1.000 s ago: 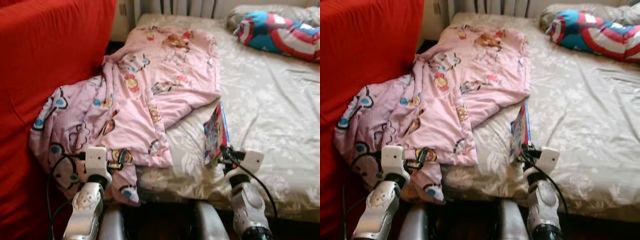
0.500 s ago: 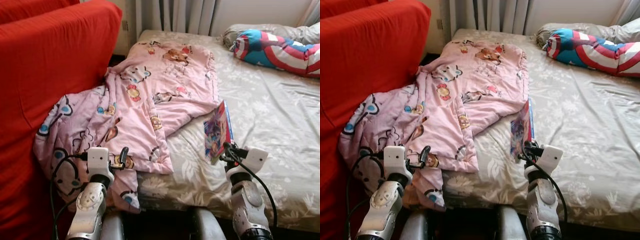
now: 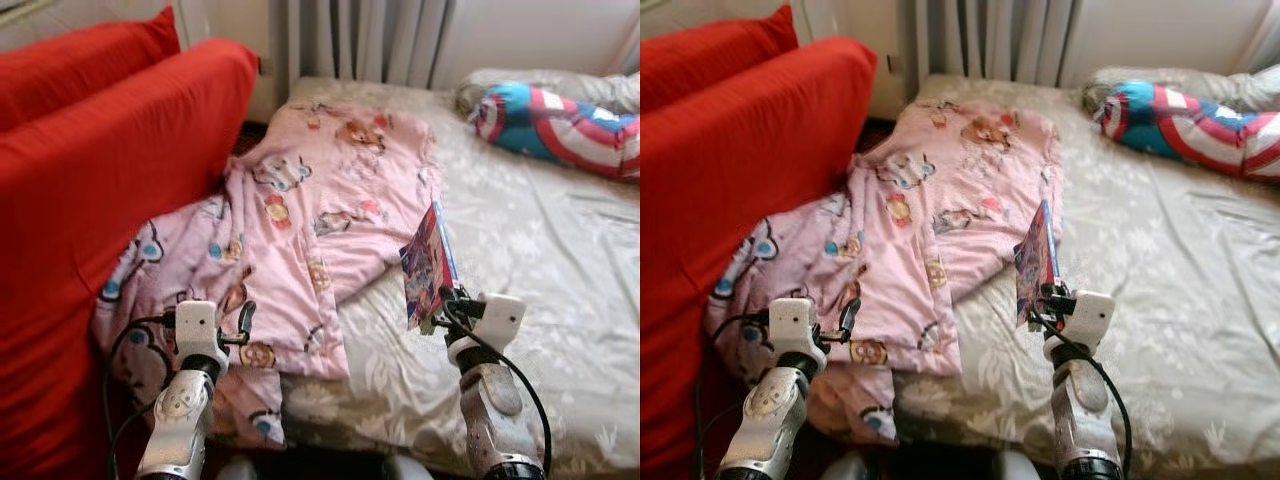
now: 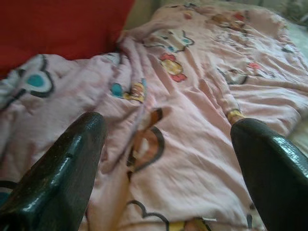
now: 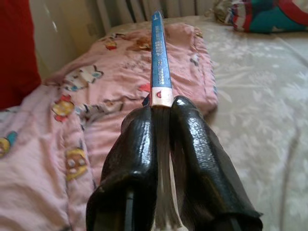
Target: Clean up the room
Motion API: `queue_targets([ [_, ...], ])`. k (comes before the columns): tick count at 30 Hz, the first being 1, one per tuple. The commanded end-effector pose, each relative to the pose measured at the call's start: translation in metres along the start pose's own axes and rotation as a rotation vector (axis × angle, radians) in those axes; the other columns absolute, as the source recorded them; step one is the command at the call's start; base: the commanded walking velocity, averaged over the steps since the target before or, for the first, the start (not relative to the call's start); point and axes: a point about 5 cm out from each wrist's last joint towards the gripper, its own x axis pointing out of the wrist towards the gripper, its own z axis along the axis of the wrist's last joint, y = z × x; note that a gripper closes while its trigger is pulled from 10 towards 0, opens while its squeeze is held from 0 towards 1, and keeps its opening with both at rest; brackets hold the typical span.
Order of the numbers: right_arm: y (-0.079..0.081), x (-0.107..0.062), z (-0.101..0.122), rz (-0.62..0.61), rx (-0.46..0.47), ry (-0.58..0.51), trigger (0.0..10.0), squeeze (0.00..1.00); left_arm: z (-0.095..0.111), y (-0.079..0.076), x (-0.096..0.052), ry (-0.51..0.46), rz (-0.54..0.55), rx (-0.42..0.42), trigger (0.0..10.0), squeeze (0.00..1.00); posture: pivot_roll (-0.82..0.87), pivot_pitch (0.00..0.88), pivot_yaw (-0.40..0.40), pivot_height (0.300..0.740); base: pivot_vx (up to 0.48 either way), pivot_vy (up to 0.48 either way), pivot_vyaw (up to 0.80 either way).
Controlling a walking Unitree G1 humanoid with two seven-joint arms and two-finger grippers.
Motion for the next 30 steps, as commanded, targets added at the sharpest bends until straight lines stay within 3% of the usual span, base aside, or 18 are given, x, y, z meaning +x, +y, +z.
queue_targets([
  [1, 0.003, 0.002, 0.012, 0.021, -0.006, -0.055, 10.0, 0.00, -0.010, 0.004, -0.003, 0.035, 0.019, -0.015, 10.0, 0.00, -0.05, 0.004, -0.064, 0.740, 0.000, 0.000, 0.00],
  [21, -0.001, 0.000, 0.003, -0.015, -0.013, 0.012, 10.0, 0.00, -0.013, 0.002, -0.002, 0.032, 0.009, -0.004, 10.0, 0.00, -0.05, 0.017, -0.070, 0.740, 0.000, 0.000, 0.00],
  [30, 0.000, 0.000, 0.002, -0.015, -0.010, 0.021, 10.0, 0.00, -0.013, 0.002, -0.002, 0.024, 0.002, 0.015, 10.0, 0.00, -0.05, 0.035, -0.067, 0.740, 0.000, -0.188, -0.79],
])
